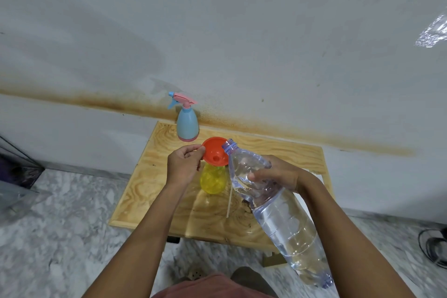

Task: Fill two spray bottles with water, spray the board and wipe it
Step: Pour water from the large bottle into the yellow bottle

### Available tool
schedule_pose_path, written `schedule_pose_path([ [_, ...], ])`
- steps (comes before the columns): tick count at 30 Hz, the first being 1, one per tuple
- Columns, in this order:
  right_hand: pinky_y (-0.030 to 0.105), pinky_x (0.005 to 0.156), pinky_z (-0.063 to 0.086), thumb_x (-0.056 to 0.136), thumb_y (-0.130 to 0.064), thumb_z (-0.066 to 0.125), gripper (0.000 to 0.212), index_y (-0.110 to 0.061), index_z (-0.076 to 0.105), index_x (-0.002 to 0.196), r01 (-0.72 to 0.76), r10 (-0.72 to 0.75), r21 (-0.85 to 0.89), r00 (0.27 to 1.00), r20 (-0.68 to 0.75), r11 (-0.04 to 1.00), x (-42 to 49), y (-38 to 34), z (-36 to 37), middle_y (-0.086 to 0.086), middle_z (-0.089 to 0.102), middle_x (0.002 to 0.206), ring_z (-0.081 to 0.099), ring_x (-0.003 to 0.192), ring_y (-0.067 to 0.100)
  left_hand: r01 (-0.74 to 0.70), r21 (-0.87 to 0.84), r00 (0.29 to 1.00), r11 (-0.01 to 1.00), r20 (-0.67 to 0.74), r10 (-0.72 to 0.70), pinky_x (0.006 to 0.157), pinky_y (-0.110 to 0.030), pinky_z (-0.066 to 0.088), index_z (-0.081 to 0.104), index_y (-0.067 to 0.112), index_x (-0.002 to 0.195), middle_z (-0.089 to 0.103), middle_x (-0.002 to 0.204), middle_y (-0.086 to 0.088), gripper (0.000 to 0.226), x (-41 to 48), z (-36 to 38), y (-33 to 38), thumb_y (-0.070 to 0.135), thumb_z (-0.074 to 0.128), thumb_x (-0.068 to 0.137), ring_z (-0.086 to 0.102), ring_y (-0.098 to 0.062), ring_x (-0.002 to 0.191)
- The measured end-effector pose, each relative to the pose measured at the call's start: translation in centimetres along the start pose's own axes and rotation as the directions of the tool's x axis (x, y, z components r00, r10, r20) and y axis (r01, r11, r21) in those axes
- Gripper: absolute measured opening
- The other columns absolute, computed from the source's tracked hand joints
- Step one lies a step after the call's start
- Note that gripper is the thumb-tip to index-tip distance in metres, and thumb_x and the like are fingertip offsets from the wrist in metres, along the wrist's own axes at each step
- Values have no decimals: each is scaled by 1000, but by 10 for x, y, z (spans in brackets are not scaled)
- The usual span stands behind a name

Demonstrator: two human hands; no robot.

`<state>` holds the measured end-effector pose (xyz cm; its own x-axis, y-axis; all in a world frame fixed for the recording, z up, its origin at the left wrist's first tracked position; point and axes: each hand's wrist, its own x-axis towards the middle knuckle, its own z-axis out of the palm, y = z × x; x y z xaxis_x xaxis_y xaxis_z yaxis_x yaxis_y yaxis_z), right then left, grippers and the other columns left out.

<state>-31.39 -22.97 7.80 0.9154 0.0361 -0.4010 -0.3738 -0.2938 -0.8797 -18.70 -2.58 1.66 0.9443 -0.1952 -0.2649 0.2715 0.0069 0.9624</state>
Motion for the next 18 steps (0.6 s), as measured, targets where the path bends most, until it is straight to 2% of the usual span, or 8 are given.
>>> schedule_pose_path([
  [4,32,74,46,64,-45,76,17,-36,70,77,22,-22,-5,1000,-13,1000,3,1,-2,-11,62,69,61,67,11,11,-1,1000,1000,-2,-11,52,-23,48,73,11,94,65,66,-3,6,0,1,0,14,73,89,52,-7,46],
  [8,20,67,45,64,-41,76,14,-38,70,76,63,-63,11,998,-7,998,1,-3,-2,-15,62,66,59,62,4,10,4,1000,1000,1,-10,50,-21,47,73,9,95,65,65,-2,7,0,0,0,13,73,89,51,-7,45],
  [12,19,75,50,68,-30,79,49,-35,65,115,113,-115,-27,990,-78,993,-3,-6,-5,-14,73,82,68,79,3,7,10,1000,1000,7,-7,53,-24,48,73,9,97,66,65,-1,10,0,0,0,15,73,89,52,-8,46],
  [14,22,81,53,66,-36,82,59,-39,61,121,160,-164,-39,980,-115,986,-5,-7,-6,-12,76,100,72,94,8,7,13,1000,1000,9,-7,52,-23,49,73,9,97,67,66,-1,9,0,0,1,15,73,89,52,-7,46],
  [18,27,89,53,62,-41,82,69,-38,59,127,252,-263,-79,939,-222,965,-6,-4,-6,-8,72,117,69,107,12,4,12,1000,1000,14,-4,51,-21,48,73,9,100,67,67,-2,11,-1,0,2,14,72,90,52,-7,46],
])
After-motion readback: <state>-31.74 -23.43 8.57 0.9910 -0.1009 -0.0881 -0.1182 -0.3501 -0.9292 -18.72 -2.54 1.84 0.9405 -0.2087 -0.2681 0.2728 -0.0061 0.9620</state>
